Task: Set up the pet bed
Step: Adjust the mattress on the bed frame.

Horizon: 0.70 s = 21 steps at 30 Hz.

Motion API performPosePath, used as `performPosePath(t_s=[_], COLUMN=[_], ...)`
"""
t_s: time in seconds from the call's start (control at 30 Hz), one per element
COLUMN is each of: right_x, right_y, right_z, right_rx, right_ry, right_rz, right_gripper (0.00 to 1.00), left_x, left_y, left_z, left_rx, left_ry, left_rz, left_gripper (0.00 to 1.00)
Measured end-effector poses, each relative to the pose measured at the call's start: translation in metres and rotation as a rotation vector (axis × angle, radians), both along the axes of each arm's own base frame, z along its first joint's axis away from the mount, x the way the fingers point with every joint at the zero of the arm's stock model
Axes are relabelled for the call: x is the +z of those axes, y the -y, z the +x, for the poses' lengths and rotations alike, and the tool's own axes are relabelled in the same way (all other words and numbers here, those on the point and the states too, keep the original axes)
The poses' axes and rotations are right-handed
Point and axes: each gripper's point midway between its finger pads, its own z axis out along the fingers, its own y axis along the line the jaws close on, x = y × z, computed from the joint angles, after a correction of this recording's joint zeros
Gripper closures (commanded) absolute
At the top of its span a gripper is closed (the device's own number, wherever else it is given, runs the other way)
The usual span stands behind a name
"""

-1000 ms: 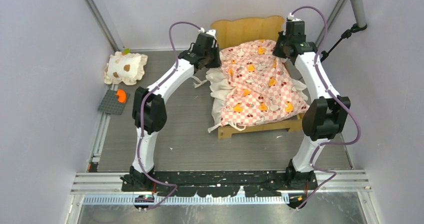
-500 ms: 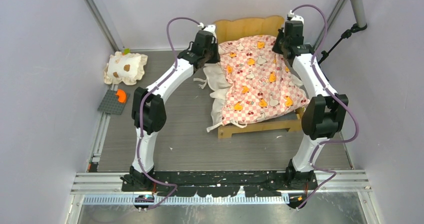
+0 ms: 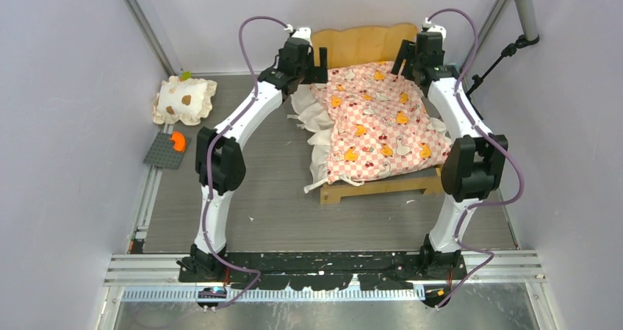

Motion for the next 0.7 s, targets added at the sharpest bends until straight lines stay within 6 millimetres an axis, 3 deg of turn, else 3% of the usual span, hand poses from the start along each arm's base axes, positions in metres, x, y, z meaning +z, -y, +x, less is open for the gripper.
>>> performPosePath(t_s=[0.1,0.2,0.3,0.43,0.57,0.63,0.7], right_x=[0.016,0.050,0.084,0.108,0.097,0.075,0.052], right_y=[0.006,0.012,0.016,0.007,-0.038,-0.064,-0.075], right_z=[-0.017,-0.041,-0.077,-0.126,-0.171,-0.197,-0.224], right_rx=[-0.027,-0.064,-0.107,-0.132,-0.098,-0.063,-0.077], right_ry=[0.000,0.036,0.084,0.115,0.059,-0.001,-0.056], right_rz=[-0.010,-0.004,0.036,0.074,0.033,0.037,0.064], right_gripper=[0.20,0.20,0.19,0.18,0.17,0.18,0.20], left_x=[-0.001,0.003,0.015,0.034,0.039,0.034,0.029], left_y=[-0.009,-0.022,-0.038,-0.062,-0.087,-0.103,-0.118], left_z=[-0.008,-0.029,-0.058,-0.103,-0.146,-0.171,-0.197], left_rx=[0.009,0.013,0.022,0.032,0.057,0.076,0.096], left_ry=[-0.014,-0.037,-0.052,-0.068,-0.106,-0.136,-0.167], left_rz=[0.017,0.032,0.034,0.023,0.022,0.028,0.034], left_gripper=[0.00,0.00,0.00,0.00,0.00,0.00,0.00])
